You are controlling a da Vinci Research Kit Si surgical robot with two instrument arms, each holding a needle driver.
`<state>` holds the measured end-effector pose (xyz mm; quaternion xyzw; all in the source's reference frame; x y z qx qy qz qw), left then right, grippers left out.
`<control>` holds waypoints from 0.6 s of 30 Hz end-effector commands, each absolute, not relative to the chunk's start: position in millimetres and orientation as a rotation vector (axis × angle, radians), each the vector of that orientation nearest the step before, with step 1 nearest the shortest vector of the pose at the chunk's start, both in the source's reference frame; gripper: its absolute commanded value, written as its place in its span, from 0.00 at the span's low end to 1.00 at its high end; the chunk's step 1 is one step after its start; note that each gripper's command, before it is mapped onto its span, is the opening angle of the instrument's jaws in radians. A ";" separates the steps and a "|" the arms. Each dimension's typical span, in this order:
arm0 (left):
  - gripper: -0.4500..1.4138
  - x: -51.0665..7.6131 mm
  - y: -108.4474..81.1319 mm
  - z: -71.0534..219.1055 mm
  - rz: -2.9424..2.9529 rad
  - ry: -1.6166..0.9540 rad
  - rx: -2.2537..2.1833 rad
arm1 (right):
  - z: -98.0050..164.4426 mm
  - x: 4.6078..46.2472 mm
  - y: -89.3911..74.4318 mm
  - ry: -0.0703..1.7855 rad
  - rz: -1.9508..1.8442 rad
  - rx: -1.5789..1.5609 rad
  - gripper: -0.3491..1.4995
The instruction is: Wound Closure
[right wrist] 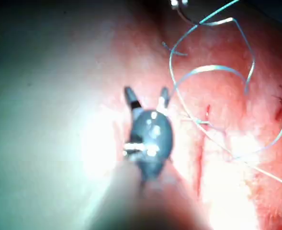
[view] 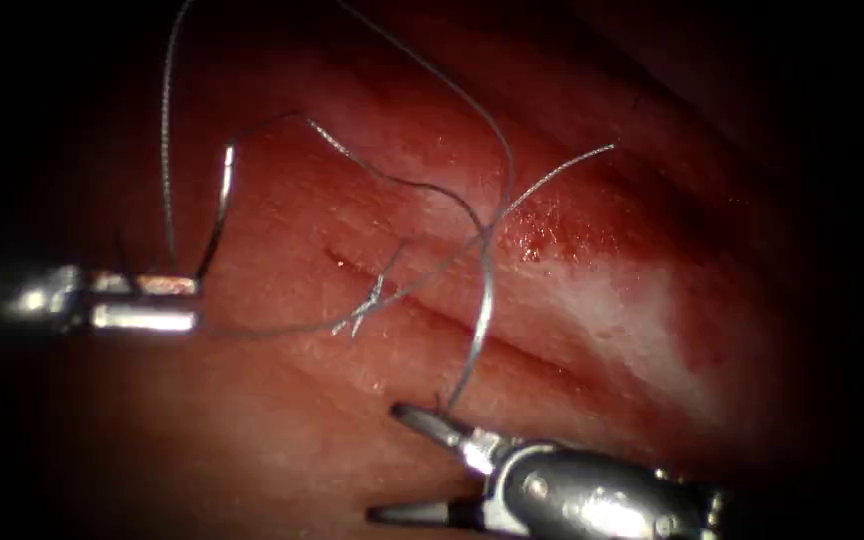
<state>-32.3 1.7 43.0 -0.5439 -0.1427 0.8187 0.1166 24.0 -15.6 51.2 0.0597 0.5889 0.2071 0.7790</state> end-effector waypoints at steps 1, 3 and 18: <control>0.00 -32.7 1.3 43.5 2.397 -0.419 -1.593 | 54.1 23.8 -15.9 1.245 0.459 0.096 0.84; 0.00 -32.7 1.3 43.5 2.397 -0.420 -1.593 | 55.6 23.2 -16.2 1.217 0.448 0.085 0.83; 0.00 -32.5 1.4 43.6 2.397 -0.420 -1.592 | 54.4 18.2 -18.4 1.228 0.355 0.174 0.66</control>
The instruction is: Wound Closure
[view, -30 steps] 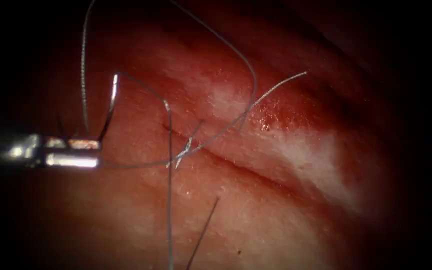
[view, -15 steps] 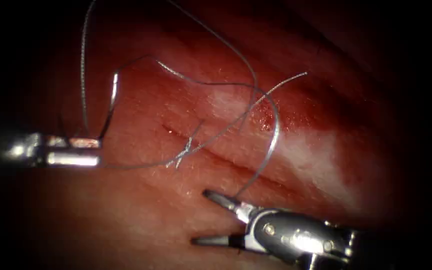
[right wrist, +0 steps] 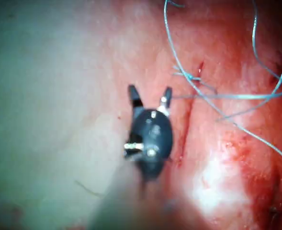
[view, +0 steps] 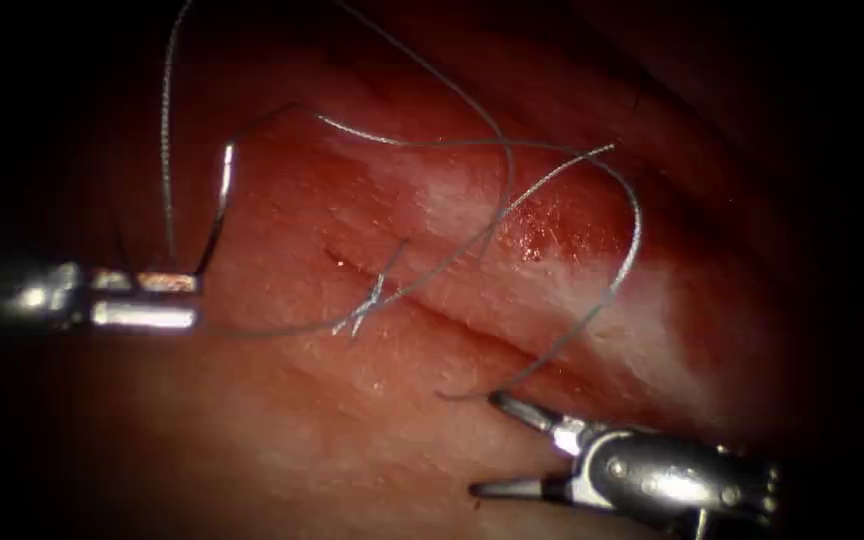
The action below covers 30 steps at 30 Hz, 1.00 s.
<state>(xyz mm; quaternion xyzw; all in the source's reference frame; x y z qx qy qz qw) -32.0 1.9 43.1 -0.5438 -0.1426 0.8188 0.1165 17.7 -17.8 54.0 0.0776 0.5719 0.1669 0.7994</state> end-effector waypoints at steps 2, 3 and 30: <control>0.00 -32.4 1.4 43.6 2.398 -0.421 -1.593 | 54.3 18.0 -18.7 1.223 0.342 0.188 0.66; 0.00 -32.3 1.4 43.6 2.398 -0.421 -1.593 | 54.3 17.8 -18.7 1.221 0.339 0.190 0.64; 0.00 -32.6 1.3 43.4 2.395 -0.424 -1.593 | 60.0 22.0 -16.2 1.214 0.463 0.165 0.46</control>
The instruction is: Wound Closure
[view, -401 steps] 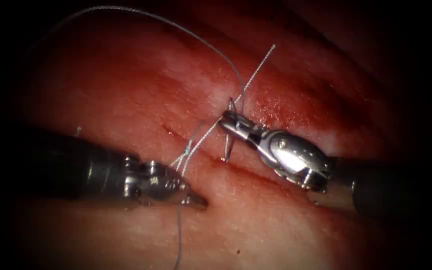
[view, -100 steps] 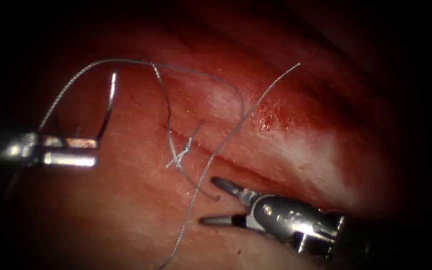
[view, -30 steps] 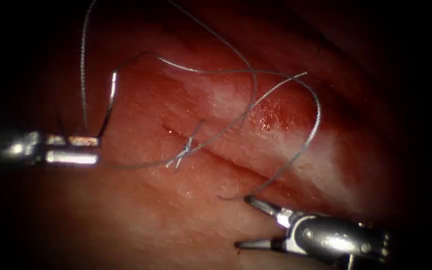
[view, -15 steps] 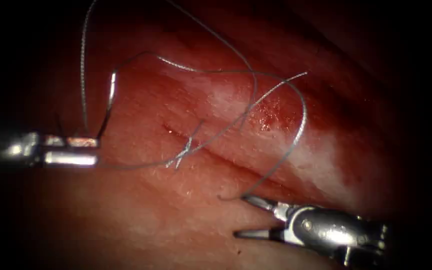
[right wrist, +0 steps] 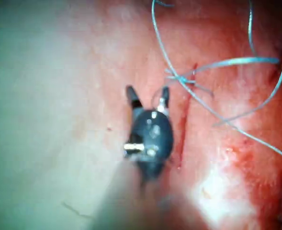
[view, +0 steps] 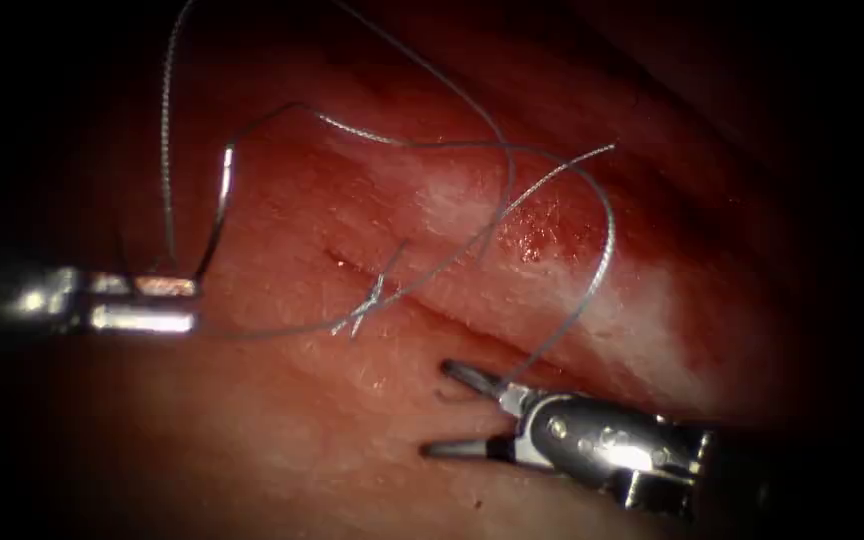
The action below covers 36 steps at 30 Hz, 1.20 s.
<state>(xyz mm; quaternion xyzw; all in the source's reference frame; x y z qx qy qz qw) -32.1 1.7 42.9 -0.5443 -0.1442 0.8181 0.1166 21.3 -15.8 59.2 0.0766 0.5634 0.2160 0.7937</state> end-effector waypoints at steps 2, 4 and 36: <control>0.00 -32.6 1.3 43.4 2.396 -0.423 -1.593 | 60.4 22.1 -16.4 1.215 0.459 0.164 0.35; 0.00 -32.6 1.2 43.4 2.396 -0.423 -1.592 | 60.8 22.2 -16.6 1.212 0.463 0.161 0.32; 0.00 -32.5 1.2 43.3 2.395 -0.427 -1.596 | 37.9 24.8 -18.5 1.363 0.459 0.228 0.00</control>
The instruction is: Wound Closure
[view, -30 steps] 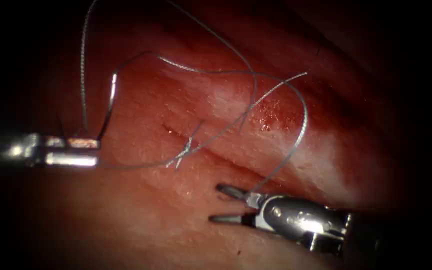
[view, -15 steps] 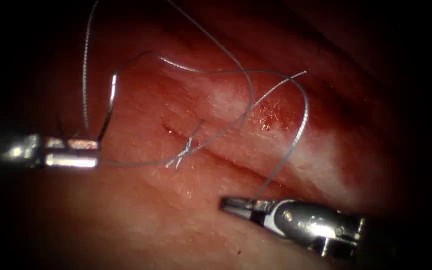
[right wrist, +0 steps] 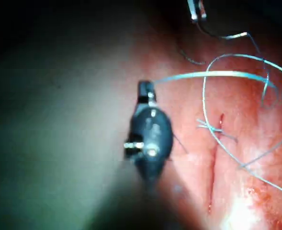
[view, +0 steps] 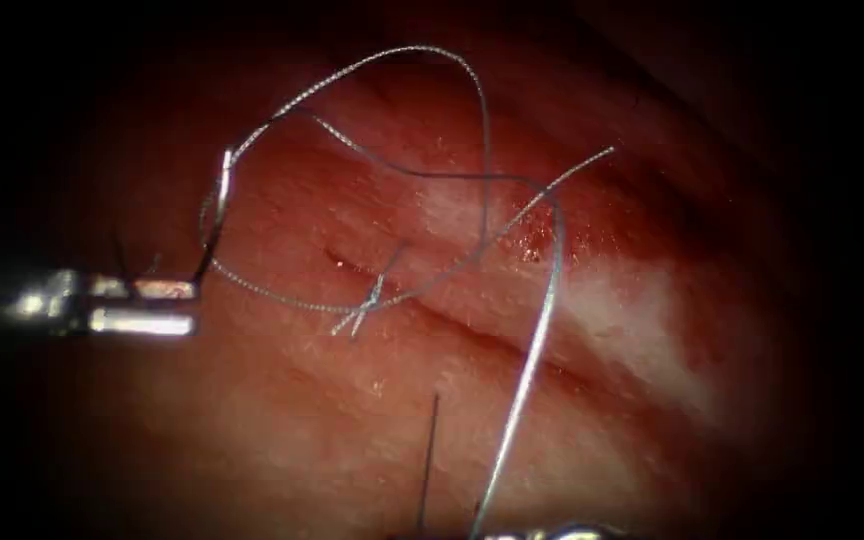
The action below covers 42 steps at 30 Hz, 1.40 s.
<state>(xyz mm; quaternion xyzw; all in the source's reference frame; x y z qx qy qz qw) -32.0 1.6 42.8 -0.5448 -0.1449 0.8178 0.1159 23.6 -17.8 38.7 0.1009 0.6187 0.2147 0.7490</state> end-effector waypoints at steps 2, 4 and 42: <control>0.00 -32.5 1.1 43.3 2.395 -0.426 -1.595 | 36.3 25.2 -18.6 1.385 0.433 0.205 0.00; 0.00 -32.5 1.1 43.3 2.395 -0.426 -1.595 | 35.0 25.5 -18.5 1.396 0.406 0.181 0.00; 0.00 -24.6 1.0 37.4 2.368 -0.453 -1.647 | 59.5 23.0 -16.5 1.187 0.344 -0.068 0.57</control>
